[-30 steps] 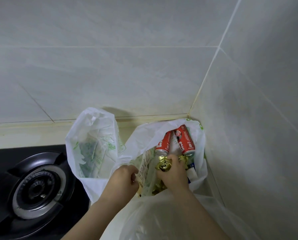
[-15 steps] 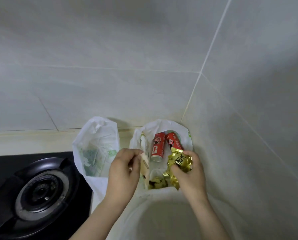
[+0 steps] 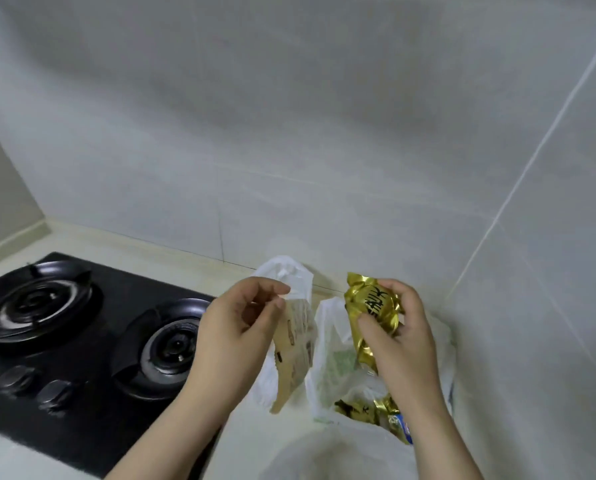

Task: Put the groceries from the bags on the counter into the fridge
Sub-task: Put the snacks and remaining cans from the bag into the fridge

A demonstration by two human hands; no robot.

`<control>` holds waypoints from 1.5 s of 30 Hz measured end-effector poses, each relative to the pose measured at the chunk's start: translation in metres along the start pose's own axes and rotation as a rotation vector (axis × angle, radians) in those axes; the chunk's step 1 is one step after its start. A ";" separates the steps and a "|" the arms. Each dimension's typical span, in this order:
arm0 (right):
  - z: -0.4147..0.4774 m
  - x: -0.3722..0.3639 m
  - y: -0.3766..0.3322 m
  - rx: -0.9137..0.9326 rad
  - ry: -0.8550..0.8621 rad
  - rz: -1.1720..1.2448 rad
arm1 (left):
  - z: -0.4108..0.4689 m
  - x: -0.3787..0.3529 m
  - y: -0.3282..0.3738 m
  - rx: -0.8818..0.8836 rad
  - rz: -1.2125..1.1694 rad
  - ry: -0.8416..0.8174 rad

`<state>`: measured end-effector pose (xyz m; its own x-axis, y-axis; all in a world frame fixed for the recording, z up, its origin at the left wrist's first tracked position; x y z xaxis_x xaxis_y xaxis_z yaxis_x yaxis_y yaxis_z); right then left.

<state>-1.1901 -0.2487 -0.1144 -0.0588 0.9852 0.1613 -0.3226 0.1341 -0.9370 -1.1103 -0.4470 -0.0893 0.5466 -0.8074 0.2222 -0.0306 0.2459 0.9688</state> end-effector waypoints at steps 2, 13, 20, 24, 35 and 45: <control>-0.002 -0.025 -0.008 0.014 -0.117 0.057 | -0.008 0.020 0.000 0.011 0.011 0.086; -0.054 -0.151 -0.100 0.197 -0.566 0.268 | -0.094 0.168 0.018 -0.002 0.017 0.554; -0.135 -0.245 -0.193 0.411 -0.843 0.361 | -0.182 0.283 0.036 -0.027 0.099 0.796; -0.210 -0.293 -0.247 0.462 -0.999 0.490 | -0.257 0.352 0.045 -0.012 0.185 0.940; -0.437 -0.357 -0.356 0.530 -1.353 0.753 | -0.479 0.471 0.070 0.037 0.370 1.338; -0.629 -0.366 -0.431 0.642 -1.698 0.933 | -0.654 0.501 0.067 0.110 0.340 1.728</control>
<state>-0.4349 -0.5996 0.0351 -0.8889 -0.4025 0.2190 0.1249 -0.6726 -0.7294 -0.2909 -0.4839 0.0155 0.6817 0.7236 0.1080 -0.3322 0.1745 0.9269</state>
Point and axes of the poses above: each hand's wrist, its own z-axis towards the middle knuckle, its own x-axis out of the back of the hand, y = z × x, the point moved 6 cm from there along z, towards the middle knuckle, and after that the axes turned 9 degrees about x, right-handed, at the moved point
